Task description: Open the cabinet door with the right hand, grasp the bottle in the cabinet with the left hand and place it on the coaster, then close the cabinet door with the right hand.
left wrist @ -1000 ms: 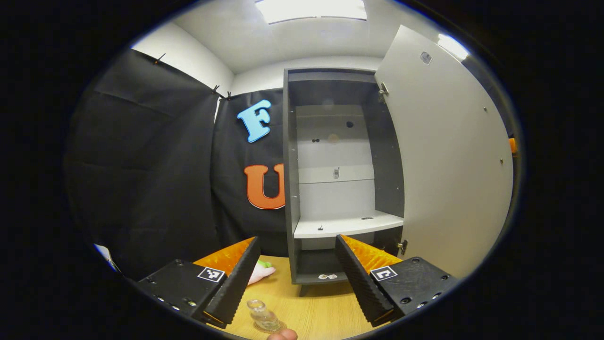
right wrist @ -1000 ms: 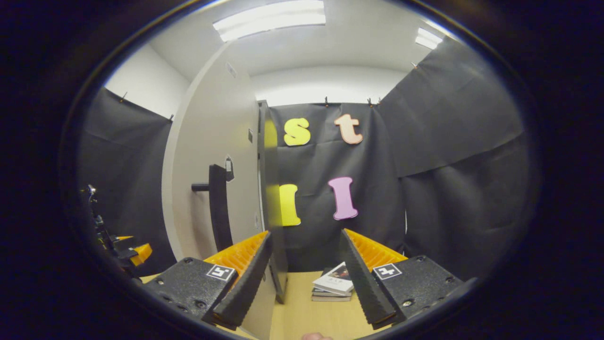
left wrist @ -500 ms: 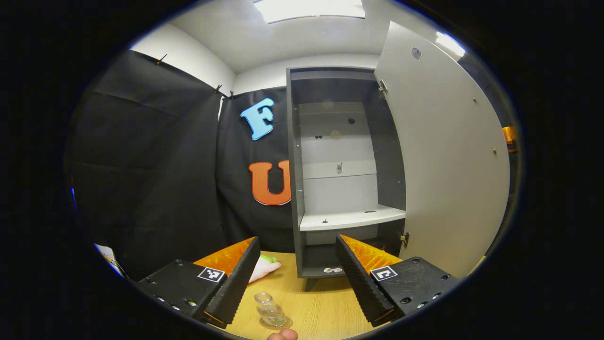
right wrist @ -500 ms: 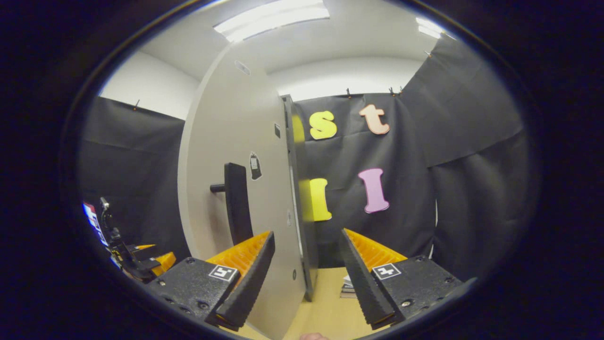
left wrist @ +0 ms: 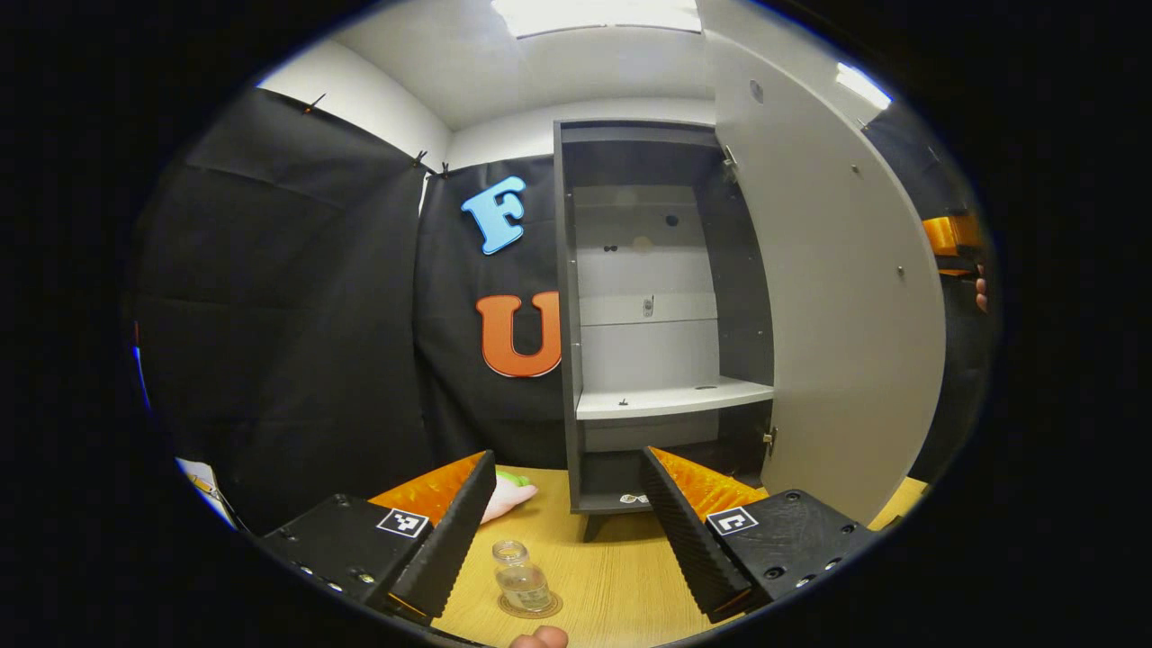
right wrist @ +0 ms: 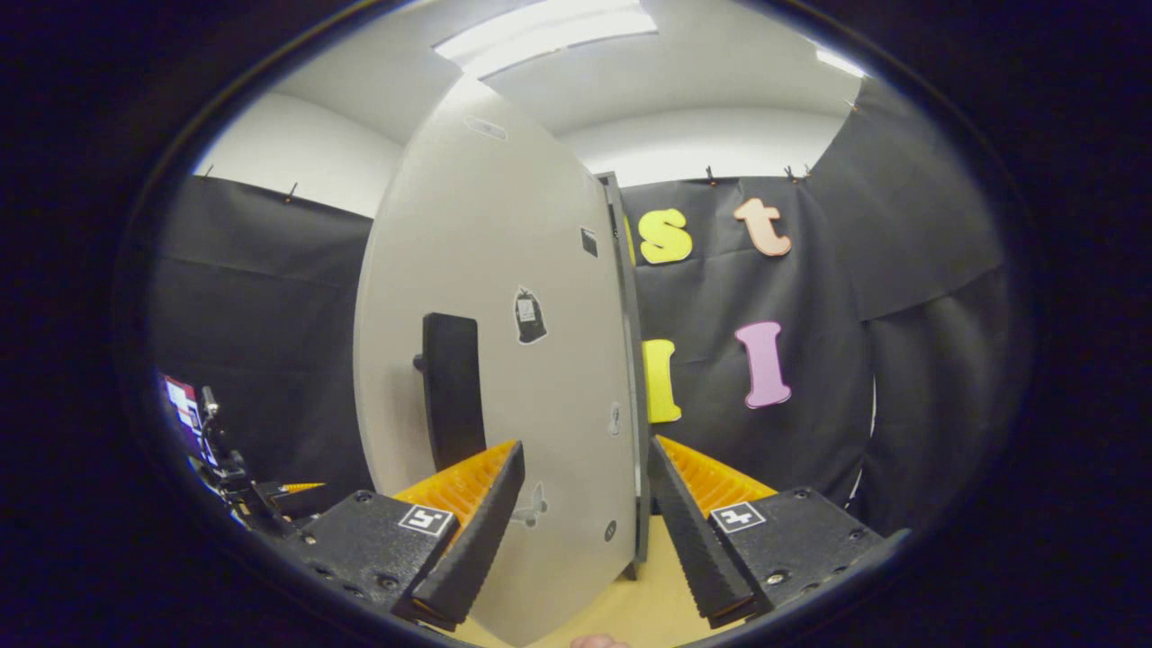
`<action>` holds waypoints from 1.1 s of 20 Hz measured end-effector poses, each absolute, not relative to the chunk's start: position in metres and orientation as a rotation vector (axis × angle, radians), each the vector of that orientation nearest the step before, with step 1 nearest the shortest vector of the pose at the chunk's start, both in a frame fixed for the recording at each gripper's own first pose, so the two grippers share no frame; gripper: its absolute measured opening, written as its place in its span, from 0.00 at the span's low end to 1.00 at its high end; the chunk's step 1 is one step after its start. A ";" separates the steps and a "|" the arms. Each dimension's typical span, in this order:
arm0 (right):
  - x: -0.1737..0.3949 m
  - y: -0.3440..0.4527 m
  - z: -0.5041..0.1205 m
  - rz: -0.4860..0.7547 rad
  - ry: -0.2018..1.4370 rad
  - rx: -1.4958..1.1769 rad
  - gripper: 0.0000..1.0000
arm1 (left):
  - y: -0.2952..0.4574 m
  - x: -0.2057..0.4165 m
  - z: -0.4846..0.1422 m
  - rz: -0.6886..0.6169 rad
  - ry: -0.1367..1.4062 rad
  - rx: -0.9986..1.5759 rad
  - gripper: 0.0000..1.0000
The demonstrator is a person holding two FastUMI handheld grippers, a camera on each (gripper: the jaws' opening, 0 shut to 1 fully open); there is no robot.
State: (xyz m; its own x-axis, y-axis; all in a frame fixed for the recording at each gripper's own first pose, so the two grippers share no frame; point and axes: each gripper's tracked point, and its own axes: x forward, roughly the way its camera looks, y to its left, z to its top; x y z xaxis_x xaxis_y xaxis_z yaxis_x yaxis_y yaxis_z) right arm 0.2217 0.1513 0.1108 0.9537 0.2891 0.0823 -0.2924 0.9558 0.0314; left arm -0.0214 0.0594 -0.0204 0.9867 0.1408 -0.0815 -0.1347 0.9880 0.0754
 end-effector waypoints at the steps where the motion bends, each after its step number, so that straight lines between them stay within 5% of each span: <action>1: 0.224 0.161 0.110 0.313 -0.075 0.051 0.89 | 0.058 -0.021 -0.021 0.134 0.084 0.070 0.96; 13: 0.296 0.306 0.098 0.494 -0.047 0.005 0.87 | 0.066 -0.018 -0.016 0.110 0.066 0.046 0.96; 22: 0.373 0.365 0.072 0.478 0.010 0.033 0.90 | 0.072 -0.019 -0.019 0.143 0.076 0.056 0.96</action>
State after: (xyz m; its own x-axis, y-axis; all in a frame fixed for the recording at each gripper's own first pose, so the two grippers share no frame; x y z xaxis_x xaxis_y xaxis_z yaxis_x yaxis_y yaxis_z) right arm 0.3731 0.3655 0.0722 0.8880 0.4599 -0.0017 -0.4596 0.8875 0.0341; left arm -0.0190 0.0718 -0.0189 0.9869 0.1447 -0.0721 -0.1404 0.9882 0.0615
